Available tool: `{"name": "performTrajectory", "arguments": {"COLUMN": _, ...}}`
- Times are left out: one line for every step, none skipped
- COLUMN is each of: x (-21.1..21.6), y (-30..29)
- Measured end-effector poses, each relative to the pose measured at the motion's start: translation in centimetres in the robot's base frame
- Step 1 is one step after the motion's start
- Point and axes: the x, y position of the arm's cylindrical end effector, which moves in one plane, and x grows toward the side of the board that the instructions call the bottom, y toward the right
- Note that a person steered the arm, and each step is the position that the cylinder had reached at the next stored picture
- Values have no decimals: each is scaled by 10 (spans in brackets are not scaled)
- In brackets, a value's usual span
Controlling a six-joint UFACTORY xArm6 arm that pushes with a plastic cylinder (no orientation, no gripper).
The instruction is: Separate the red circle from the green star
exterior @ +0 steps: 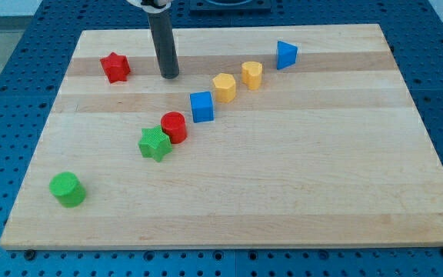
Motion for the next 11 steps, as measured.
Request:
{"name": "performTrajectory", "arguments": {"x": 17, "y": -20}}
{"name": "performTrajectory", "arguments": {"x": 41, "y": -60}}
{"name": "performTrajectory", "arguments": {"x": 56, "y": -60}}
{"name": "performTrajectory", "arguments": {"x": 95, "y": -55}}
{"name": "performTrajectory", "arguments": {"x": 106, "y": -40}}
{"name": "performTrajectory", "arguments": {"x": 106, "y": -40}}
{"name": "performTrajectory", "arguments": {"x": 123, "y": -25}}
{"name": "performTrajectory", "arguments": {"x": 126, "y": 0}}
{"name": "performTrajectory", "arguments": {"x": 125, "y": 15}}
{"name": "performTrajectory", "arguments": {"x": 125, "y": 22}}
{"name": "performTrajectory", "arguments": {"x": 125, "y": 45}}
